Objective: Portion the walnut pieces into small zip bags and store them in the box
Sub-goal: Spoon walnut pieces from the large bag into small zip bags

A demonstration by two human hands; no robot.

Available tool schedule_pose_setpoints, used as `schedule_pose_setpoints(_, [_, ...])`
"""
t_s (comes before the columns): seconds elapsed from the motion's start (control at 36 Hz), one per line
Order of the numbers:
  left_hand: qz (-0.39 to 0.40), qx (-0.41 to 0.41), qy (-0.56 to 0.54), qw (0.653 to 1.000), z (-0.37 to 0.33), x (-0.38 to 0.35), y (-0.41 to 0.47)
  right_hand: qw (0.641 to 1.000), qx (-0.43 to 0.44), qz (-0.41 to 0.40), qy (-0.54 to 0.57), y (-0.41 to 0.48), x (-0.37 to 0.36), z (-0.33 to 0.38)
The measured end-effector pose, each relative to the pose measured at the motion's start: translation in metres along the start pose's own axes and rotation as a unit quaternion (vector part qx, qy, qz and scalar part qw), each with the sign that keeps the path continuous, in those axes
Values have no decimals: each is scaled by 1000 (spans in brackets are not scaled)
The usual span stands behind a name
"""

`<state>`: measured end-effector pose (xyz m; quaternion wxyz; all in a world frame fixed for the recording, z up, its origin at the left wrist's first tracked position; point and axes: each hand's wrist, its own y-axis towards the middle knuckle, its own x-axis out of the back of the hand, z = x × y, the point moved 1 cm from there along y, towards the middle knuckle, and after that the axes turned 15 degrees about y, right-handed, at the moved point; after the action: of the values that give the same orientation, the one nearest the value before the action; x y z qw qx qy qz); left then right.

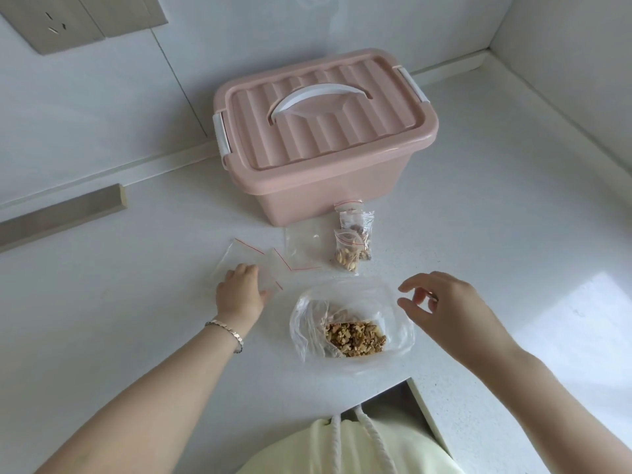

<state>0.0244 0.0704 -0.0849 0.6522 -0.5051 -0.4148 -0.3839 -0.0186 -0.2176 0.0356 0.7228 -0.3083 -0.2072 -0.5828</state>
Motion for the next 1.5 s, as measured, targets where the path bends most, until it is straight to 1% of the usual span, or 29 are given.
schedule_pose_setpoints(0.06, [-26, 6, -2, 1000, 1, -4, 2, 999, -11, -2, 40, -3, 3, 9])
schedule_pose_setpoints(0.11, [-65, 17, -43, 997, 1, -4, -1, 996, -28, 7, 83, -6, 4, 16])
schedule_pose_setpoints(0.19, [-156, 27, -115, 981, -1, 10, -14, 989, -48, 6, 137, -8, 4, 24])
schedule_pose_setpoints(0.25, [-236, -16, -152, 960, -8, 28, -29, 983, -56, -3, 173, -7, 4, 29])
schedule_pose_setpoints(0.31, [-319, -68, -165, 931, -17, 48, -47, 977, -68, -4, 201, -6, 4, 35])
schedule_pose_setpoints(0.36, [-376, -123, -172, 902, -28, 66, -67, 972, -76, 6, 222, -6, 5, 41])
schedule_pose_setpoints(0.47, [-421, -221, -176, 862, -49, 88, -102, 963, -61, 29, 260, -10, 5, 57])
schedule_pose_setpoints(0.56, [-432, -268, -167, 845, -61, 88, -114, 959, -45, 6, 280, -13, 4, 63])
schedule_pose_setpoints(0.61, [-410, -278, -177, 851, -67, 85, -116, 953, -56, -21, 297, -15, 4, 63])
schedule_pose_setpoints(0.64, [-384, -280, -193, 858, -69, 83, -117, 949, -66, -33, 308, -16, 3, 61])
schedule_pose_setpoints(0.69, [-301, -281, -249, 877, -73, 84, -120, 942, -78, -56, 323, -18, 2, 58])
schedule_pose_setpoints(0.75, [-201, -266, -345, 877, -76, 92, -127, 941, -79, -86, 318, -21, 1, 54])
schedule_pose_setpoints(0.81, [-108, -219, -461, 853, -80, 103, -135, 935, -76, -111, 328, -23, -1, 51])
schedule_pose_setpoints(0.86, [-16, -160, -568, 807, -84, 113, -138, 935, -54, -127, 326, -25, -3, 50])
schedule_pose_setpoints(0.89, [18, -137, -606, 784, -86, 115, -136, 939, -38, -134, 315, -25, -4, 50])
schedule_pose_setpoints(0.92, [39, -119, -629, 767, -89, 117, -134, 942, -26, -138, 306, -26, -5, 50])
schedule_pose_setpoints(0.97, [62, -105, -646, 753, -94, 119, -130, 947, -15, -129, 294, -26, -8, 51])
schedule_pose_setpoints(1.06, [77, -115, -635, 760, -100, 120, -130, 959, -6, -95, 266, -28, -9, 54])
schedule_pose_setpoints(1.14, [77, -106, -622, 772, -102, 119, -129, 970, 11, -76, 232, -31, -8, 53])
schedule_pose_setpoints(1.19, [101, -100, -623, 769, -101, 119, -127, 972, 22, -67, 223, -33, -8, 52])
schedule_pose_setpoints(1.22, [121, -98, -628, 762, -101, 120, -126, 973, 27, -62, 223, -33, -7, 51])
schedule_pose_setpoints(1.31, [175, -97, -631, 750, -98, 121, -123, 966, 30, -49, 250, -35, -5, 50])
schedule_pose_setpoints(1.39, [200, -89, -632, 743, -94, 119, -121, 943, 0, -37, 330, -35, -2, 48])
schedule_pose_setpoints(1.44, [205, -89, -624, 749, -93, 119, -120, 935, -20, -40, 352, -34, -1, 45])
schedule_pose_setpoints(1.5, [206, -93, -617, 754, -93, 119, -120, 934, -36, -40, 353, -33, -1, 42])
